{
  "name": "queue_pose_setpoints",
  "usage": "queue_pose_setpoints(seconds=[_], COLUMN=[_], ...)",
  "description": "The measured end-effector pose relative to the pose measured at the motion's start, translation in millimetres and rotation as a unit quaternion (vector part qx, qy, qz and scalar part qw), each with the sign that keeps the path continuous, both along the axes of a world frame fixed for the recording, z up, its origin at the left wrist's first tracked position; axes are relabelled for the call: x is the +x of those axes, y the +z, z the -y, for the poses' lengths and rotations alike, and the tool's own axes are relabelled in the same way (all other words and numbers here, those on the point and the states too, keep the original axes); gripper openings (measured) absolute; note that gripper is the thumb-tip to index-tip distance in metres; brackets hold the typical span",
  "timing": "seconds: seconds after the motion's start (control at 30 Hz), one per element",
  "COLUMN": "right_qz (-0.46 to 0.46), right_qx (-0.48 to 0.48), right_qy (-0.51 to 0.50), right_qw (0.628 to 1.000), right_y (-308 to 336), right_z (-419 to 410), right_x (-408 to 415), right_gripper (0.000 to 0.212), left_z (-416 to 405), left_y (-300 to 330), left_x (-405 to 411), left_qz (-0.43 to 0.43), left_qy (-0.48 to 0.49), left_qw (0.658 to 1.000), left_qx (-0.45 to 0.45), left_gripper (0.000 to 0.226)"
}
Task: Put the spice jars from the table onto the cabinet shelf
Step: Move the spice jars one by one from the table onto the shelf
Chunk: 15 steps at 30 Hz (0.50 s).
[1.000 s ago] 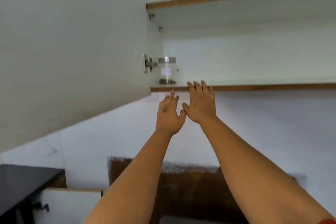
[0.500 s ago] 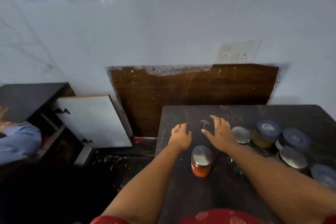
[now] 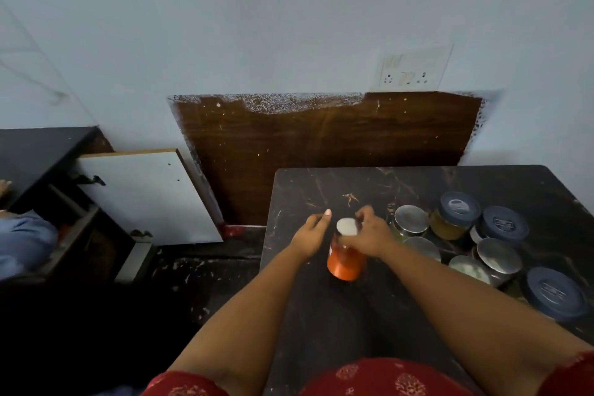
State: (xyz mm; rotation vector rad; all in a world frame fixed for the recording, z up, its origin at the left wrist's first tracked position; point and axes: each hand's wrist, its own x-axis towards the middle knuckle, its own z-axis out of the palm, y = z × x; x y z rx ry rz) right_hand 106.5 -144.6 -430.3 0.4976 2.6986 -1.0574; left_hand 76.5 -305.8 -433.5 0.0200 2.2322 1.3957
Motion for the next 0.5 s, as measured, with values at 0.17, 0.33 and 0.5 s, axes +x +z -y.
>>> queue_pose_setpoints(seconds=[0.17,0.33,0.5], right_qz=[-0.03,-0.096,-0.075], right_qx=[-0.168,-0.493,-0.48], right_qy=[-0.144,-0.114,-0.076], right_qw=[0.975,0.857,0.871], right_y=[54.4,81.4,82.7], right_z=[-13.5,-12.3,-1.3], right_x=[-28.5,-37.2,-36.7], right_gripper=[0.087,0.068,0.094], left_z=[-0.1,-16.7,-27.3], left_y=[14.2,42.6,72.5], left_x=[-7.5,-18.9,-28.2], left_qz=[-0.004,0.012,0.06], left_qy=[-0.102,-0.007,-0.01], left_qw=[0.99,0.967,0.933], left_qx=[0.102,0.256,0.354], left_gripper=[0.093,0.081,0.072])
